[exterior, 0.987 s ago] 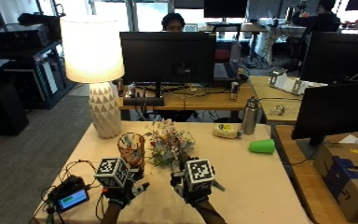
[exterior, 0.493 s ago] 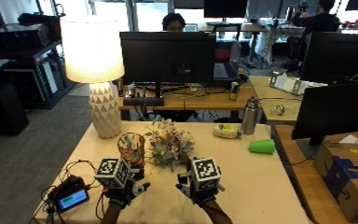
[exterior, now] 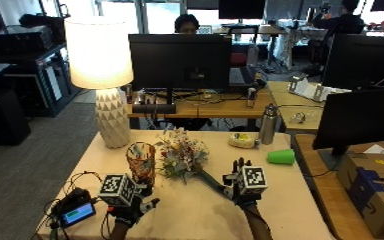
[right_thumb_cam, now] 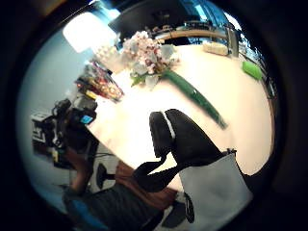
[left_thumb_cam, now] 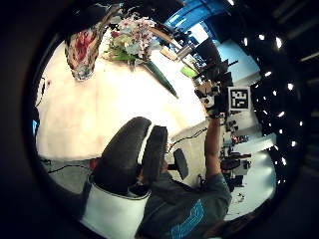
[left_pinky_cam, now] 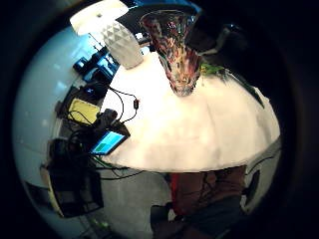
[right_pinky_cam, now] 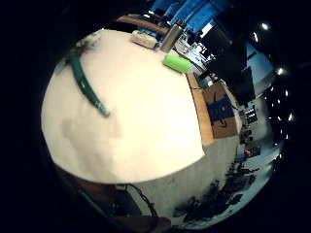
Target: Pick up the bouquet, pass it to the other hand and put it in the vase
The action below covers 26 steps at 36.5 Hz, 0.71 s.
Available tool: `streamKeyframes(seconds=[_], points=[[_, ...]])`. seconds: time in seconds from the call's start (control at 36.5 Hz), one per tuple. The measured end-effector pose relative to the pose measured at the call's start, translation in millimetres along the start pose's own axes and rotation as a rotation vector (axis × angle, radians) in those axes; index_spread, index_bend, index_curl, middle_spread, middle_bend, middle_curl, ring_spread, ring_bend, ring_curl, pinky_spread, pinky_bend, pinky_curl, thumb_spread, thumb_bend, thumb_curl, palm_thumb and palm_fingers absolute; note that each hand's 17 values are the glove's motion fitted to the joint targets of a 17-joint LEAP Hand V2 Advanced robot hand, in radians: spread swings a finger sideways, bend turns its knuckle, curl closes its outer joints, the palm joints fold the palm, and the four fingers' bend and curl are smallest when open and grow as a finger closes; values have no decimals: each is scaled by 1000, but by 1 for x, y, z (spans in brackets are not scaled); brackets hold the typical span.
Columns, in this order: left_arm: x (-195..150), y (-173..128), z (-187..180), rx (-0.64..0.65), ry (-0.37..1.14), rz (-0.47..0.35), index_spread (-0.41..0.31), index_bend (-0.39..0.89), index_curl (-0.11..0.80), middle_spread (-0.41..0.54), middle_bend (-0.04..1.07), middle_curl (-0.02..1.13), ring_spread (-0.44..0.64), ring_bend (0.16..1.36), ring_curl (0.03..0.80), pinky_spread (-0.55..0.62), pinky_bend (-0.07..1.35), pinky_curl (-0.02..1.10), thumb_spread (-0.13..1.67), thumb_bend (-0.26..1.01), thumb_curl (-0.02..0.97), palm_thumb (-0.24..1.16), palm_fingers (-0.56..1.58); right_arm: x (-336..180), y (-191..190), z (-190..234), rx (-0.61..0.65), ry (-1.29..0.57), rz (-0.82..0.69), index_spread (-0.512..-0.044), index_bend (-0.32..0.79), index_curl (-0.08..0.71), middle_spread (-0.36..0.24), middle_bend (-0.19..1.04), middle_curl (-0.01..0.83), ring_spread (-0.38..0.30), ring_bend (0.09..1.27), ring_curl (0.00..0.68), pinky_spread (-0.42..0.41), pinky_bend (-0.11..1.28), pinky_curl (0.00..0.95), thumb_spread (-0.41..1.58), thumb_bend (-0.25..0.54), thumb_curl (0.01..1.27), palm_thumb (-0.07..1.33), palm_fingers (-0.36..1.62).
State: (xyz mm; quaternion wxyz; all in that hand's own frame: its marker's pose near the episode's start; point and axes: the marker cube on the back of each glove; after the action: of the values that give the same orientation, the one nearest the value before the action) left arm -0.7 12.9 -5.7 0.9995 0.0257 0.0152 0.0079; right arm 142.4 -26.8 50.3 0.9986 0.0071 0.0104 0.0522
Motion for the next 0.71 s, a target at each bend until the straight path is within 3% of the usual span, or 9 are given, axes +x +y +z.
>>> streamKeyframes(seconds=[0.11,0.33,0.44,0.49,0.55,0.63,0.71], points=[[-4,2,3,-3,15,-11,-124,141,297,23,168,299,209,523,282,392,342,316,1014,-26,258,140,447,22,-22,44,6,-104,29,-322,91,144,103,190,292,229,325,236,337,720,362,1150,-11,302,483,-57],[-9,3,8,-16,20,-18,-124,142,298,27,172,303,209,530,288,388,354,329,1015,-26,266,137,440,43,-43,125,-169,-181,95,-318,107,150,103,187,295,232,335,242,339,709,355,1127,-21,304,489,-55],[-9,2,10,-21,22,-19,-124,143,299,32,167,304,209,531,290,385,362,335,1016,-26,269,137,439,36,-36,140,-365,-267,143,-317,106,152,103,187,296,233,335,245,340,710,354,1119,-27,301,480,-55],[-9,2,11,-27,26,-19,-124,144,300,33,168,305,209,532,290,379,363,337,1016,-26,270,136,437,20,-23,129,-522,-354,150,-317,106,153,101,187,297,234,335,245,340,710,353,1110,-33,297,466,-55],[-8,2,12,-33,28,-21,-124,145,301,34,166,304,209,534,292,377,365,339,1016,-26,271,136,435,3,-12,113,-599,-410,123,-318,94,150,97,199,301,228,346,250,335,711,353,1105,-30,296,463,-37],[-8,1,17,-42,38,-24,-123,143,301,35,167,304,209,535,293,378,372,343,1016,-26,273,136,434,-13,-11,107,-548,-431,41,-311,61,137,86,222,311,212,409,270,318,729,358,1107,1,305,506,48],[-9,2,19,-54,47,-25,-123,146,303,36,163,303,209,539,294,377,375,346,1016,-26,275,135,430,-11,-27,133,-452,-419,-14,-301,79,131,70,272,328,188,485,281,305,670,335,1118,30,326,589,146]])
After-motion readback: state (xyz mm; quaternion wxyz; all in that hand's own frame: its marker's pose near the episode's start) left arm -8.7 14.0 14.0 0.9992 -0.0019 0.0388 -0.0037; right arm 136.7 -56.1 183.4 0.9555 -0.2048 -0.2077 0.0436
